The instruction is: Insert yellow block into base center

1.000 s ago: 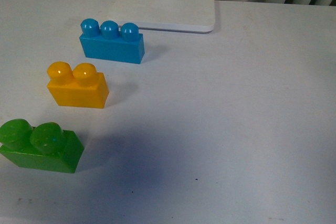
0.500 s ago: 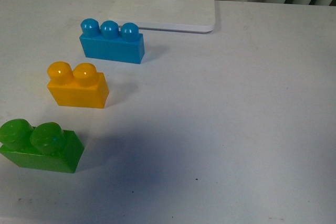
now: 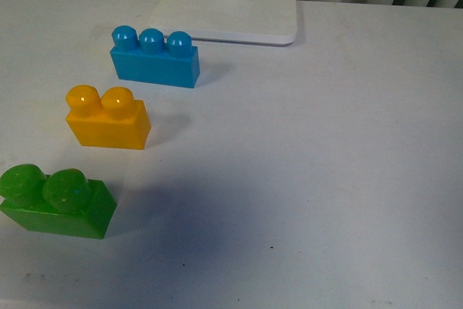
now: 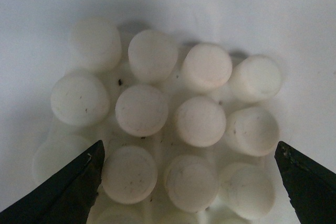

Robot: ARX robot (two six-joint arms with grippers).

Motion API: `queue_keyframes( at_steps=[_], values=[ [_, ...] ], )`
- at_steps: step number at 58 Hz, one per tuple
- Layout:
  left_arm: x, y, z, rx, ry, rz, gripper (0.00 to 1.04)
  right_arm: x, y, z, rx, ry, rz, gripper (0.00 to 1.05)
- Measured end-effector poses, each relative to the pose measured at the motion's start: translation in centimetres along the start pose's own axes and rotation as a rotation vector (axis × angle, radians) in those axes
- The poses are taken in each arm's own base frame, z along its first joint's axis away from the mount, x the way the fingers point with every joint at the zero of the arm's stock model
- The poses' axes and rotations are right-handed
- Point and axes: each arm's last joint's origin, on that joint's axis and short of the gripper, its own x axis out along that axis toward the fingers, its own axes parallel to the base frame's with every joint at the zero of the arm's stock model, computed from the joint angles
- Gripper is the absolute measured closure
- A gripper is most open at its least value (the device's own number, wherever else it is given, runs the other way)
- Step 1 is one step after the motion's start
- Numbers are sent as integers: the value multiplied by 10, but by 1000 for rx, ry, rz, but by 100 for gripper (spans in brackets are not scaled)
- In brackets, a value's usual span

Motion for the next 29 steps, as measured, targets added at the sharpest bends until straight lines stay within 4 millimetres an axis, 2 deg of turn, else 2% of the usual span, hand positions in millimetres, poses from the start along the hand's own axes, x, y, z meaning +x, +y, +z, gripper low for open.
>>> queue_keyframes(
  at_steps=[16, 29],
  values=[
    [0, 0, 0, 0, 0, 0, 6, 0, 7, -4, -25, 45, 33, 9],
    [0, 0, 0, 0, 0, 0, 6, -10, 33, -13, -27, 43, 117, 9]
  ],
)
